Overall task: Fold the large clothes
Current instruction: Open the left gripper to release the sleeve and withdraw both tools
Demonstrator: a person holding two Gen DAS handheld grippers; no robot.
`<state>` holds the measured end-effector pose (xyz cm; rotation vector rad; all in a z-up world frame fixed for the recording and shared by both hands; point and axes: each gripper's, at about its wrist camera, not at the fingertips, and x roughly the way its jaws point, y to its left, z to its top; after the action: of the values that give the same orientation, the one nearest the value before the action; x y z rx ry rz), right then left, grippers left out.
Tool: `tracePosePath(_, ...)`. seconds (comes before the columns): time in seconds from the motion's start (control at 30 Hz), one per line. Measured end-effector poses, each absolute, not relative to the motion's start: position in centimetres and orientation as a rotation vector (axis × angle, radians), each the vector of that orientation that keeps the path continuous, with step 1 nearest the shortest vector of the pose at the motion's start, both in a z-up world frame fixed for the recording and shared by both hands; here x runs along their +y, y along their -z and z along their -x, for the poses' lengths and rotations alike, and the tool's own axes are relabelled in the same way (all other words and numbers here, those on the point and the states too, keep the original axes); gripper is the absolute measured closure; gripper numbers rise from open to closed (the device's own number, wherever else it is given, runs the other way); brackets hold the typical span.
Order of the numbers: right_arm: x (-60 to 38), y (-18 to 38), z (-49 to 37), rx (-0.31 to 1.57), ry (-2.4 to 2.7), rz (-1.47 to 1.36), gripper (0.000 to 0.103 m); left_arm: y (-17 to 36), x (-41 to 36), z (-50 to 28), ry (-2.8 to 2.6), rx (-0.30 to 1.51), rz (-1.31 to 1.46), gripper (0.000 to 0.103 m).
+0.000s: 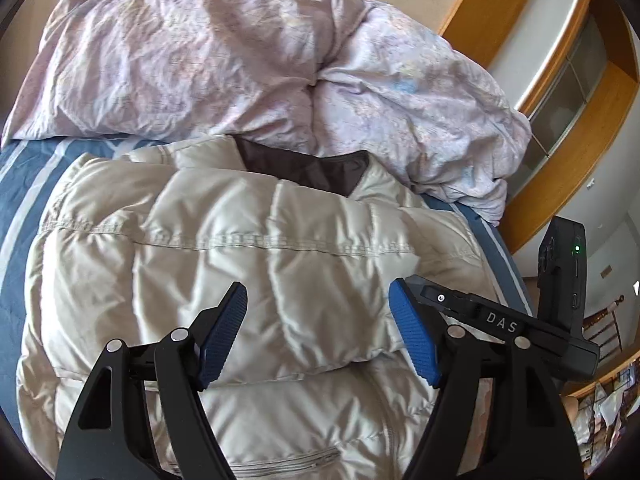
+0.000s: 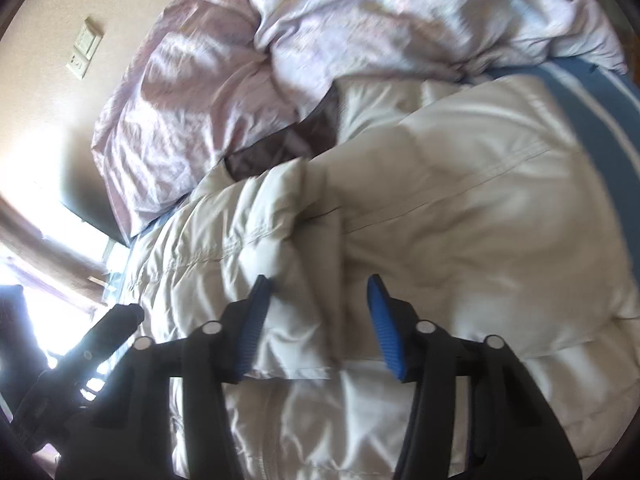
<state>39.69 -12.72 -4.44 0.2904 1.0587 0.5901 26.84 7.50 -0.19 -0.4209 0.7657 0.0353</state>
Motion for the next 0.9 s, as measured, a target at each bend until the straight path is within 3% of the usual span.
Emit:
tracePosePath(0.07, -11.8, 4.9, -39.4, 1.070, -0.605, -0.269, 0.080, 0.3, 8.1, -26.6, -0.050, 0.768, 0.418, 0.029)
tracePosePath(0.13, -11.0, 5.1, -38.9, 1.060, -0.578, -0.222, 0.089, 0.5, 8.8, -26.4, -0.073, 0.771, 0.410, 0.029)
tracePosePath(0.4, -10.5, 6.6, -39.2, 1.087, -0.464, -0.158, 0.094, 1.7, 10.5, -26.3, -0.146, 0.803, 0.387, 0.029)
tracePosePath(0.63, -9.5, 7.9, -40.1, 1.123, -0.424, -0.084, 0.089, 2.1, 11.1, -25.6, -0.156, 0.823, 0.375, 0.029)
tracePosePath(0.77, -10.6, 6.6, -38.9, 1.080, -0.459, -0.090, 0.067, 1.4, 11.5, -23.5, -0.173, 0.798, 0.332, 0.021)
tracePosePath(0.83, -11.9, 6.0, -38.1, 1.062, -0.487, -0.118, 0.059, 1.0, 11.8, -22.4, -0.189, 0.783, 0.297, 0.020)
tracePosePath(0.9, -12.9, 5.6, -37.4, 1.051, -0.489, -0.119, 0.058, 0.7, 12.2, -21.2, -0.217, 0.769, 0.254, 0.019)
